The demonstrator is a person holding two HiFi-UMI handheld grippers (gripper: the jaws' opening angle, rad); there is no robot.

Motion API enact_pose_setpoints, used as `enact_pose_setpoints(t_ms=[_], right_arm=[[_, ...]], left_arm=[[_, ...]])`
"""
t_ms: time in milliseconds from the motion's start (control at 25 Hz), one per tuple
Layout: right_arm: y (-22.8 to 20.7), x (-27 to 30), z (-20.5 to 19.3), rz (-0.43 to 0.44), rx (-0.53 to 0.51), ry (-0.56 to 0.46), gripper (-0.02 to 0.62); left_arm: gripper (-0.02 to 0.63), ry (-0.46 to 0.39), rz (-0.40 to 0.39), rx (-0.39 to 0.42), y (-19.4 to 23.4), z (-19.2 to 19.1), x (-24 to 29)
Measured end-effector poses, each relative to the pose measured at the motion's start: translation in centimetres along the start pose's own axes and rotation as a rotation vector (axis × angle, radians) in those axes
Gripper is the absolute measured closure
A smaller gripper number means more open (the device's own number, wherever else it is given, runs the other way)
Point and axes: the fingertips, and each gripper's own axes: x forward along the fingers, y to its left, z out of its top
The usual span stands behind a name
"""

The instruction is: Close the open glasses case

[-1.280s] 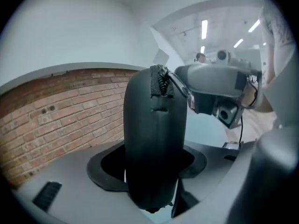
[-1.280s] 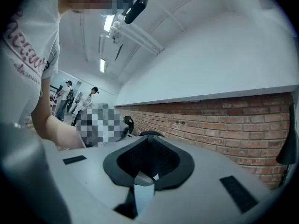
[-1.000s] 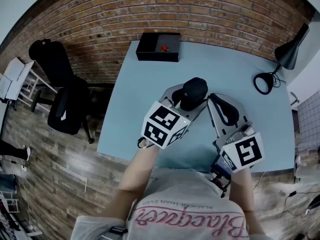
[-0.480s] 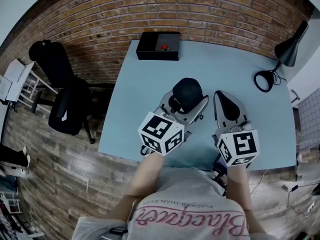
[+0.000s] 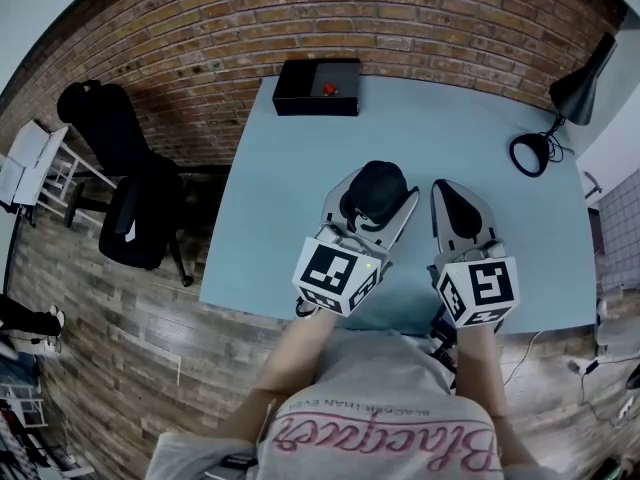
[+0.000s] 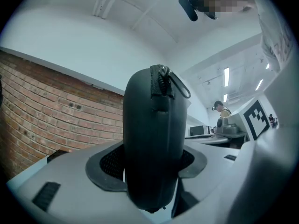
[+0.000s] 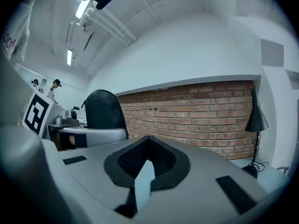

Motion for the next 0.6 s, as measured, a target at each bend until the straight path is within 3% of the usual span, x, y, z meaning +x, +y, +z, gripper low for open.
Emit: enact_pose_setpoints(t_ms=[600], right_arm=[[0.0,-0.92,-0.25,-0.027,-0.025,0.005,0.577]], left_arm=[[0.345,-0.021,-0.015,0.017,-0.61,0.47,-0.17]])
